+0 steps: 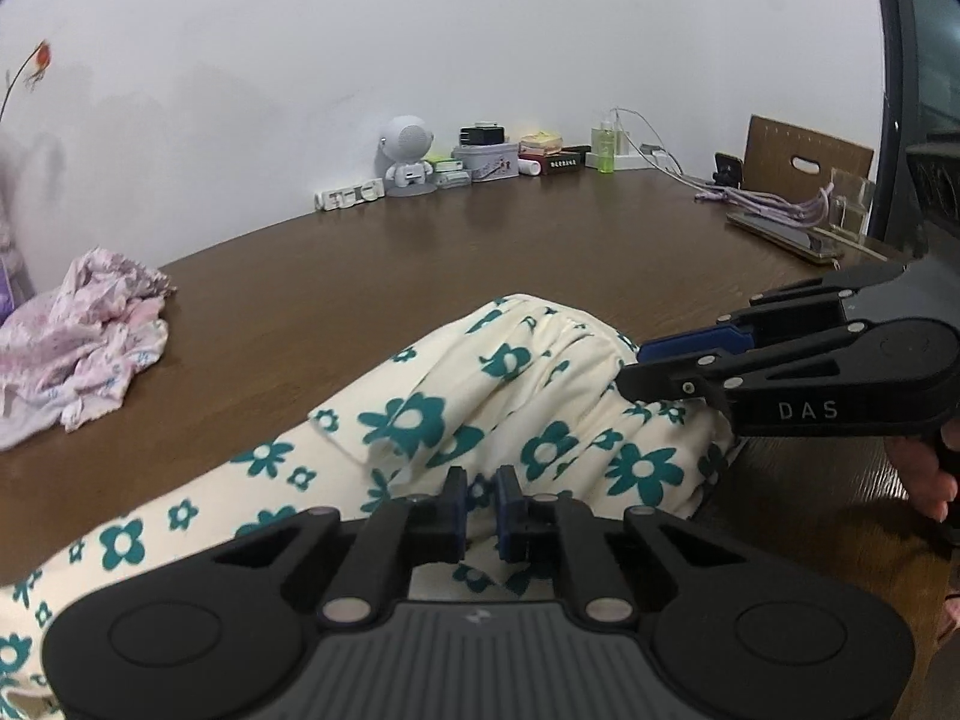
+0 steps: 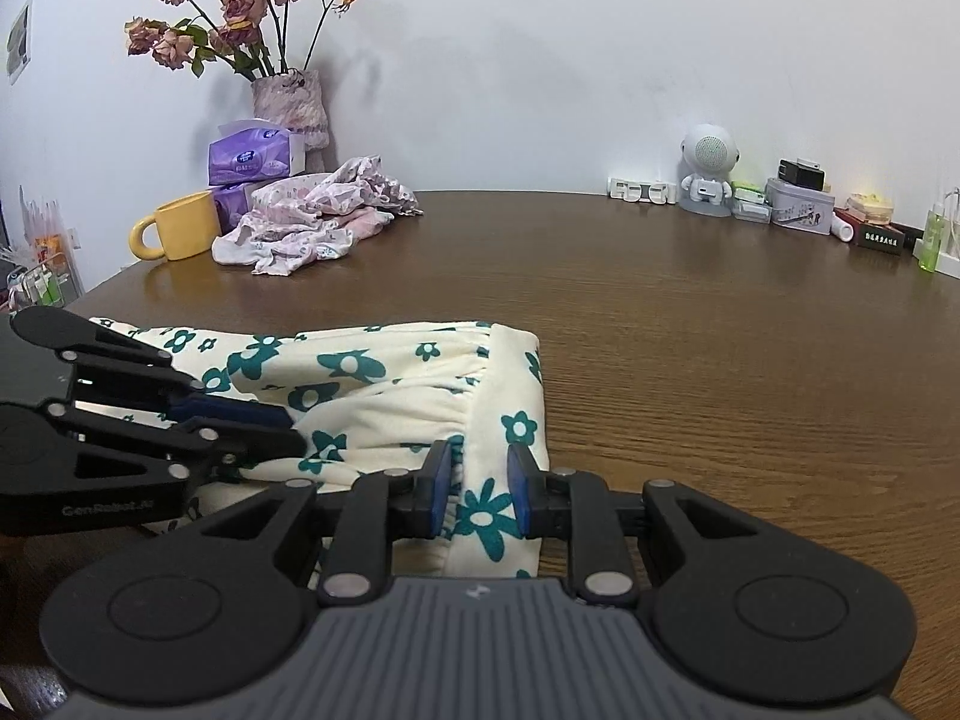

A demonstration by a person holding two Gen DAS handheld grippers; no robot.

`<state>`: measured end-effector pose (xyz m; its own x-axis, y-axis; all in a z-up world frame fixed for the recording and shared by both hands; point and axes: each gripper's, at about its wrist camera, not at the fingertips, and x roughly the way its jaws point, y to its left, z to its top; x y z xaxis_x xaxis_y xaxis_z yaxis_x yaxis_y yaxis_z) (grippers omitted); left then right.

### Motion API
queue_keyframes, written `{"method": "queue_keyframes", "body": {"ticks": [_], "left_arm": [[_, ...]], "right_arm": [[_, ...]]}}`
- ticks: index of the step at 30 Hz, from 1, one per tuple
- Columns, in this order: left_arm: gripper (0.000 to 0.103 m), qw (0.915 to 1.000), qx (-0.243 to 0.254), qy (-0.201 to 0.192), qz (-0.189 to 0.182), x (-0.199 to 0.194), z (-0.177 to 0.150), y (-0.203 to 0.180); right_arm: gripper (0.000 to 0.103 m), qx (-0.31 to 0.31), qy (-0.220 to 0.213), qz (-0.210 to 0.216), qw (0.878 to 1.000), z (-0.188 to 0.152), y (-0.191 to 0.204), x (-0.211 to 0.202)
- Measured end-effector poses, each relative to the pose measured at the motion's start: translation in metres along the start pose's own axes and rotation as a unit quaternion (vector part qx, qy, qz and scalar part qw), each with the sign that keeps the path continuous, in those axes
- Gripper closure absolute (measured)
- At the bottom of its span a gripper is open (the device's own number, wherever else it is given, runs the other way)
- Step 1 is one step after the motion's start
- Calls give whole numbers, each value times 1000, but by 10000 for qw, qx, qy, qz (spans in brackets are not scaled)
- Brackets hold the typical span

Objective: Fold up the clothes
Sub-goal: 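Open both grippers and release the folded flower shirt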

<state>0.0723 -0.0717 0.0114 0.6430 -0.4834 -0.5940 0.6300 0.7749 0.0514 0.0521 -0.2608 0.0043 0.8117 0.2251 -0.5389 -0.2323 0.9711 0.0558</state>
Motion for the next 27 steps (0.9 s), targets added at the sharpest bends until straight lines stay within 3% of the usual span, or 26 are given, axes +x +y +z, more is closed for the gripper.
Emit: {"method": "queue_keyframes", "body": {"ticks": [4, 6, 8, 10, 12, 13, 14, 16, 21, 27], "left_arm": [[88, 9995, -130, -263, -86, -22, 7, 6], [79, 9985, -159, -520, -97, -35, 13, 9], [60, 9975, -115, -704, -15, -40, 22, 10], [59, 9978, 101, -651, 83, -32, 32, 7], [60, 9983, 324, -472, 143, -18, 39, 4], [66, 9983, 437, -337, 161, -9, 41, 3], [87, 9982, 544, -205, 179, -1, 42, 1], [98, 9979, 624, 0, 171, 9, 40, 4], [98, 9988, 427, 235, -11, 21, 23, 24], [97, 9991, 210, 235, -285, 15, 14, 43]], "right_arm": [[82, 24, -82, 46, 10000, 0, -1, -4], [82, 171, -182, 204, 9995, 4, -7, -10], [82, 391, -293, 426, 9979, 10, -14, -17], [82, 498, -361, 515, 9968, 21, -17, -15], [82, 535, -372, 569, 9963, 31, -19, -9], [80, 543, -305, 583, 9964, 34, -19, -3], [79, 551, -238, 596, 9964, 37, -18, 3], [78, 568, -105, 621, 9964, 42, -18, 15], [78, 617, 63, 545, 9966, 35, -15, 28], [78, 453, 33, 366, 9983, 26, -7, 30]]}}
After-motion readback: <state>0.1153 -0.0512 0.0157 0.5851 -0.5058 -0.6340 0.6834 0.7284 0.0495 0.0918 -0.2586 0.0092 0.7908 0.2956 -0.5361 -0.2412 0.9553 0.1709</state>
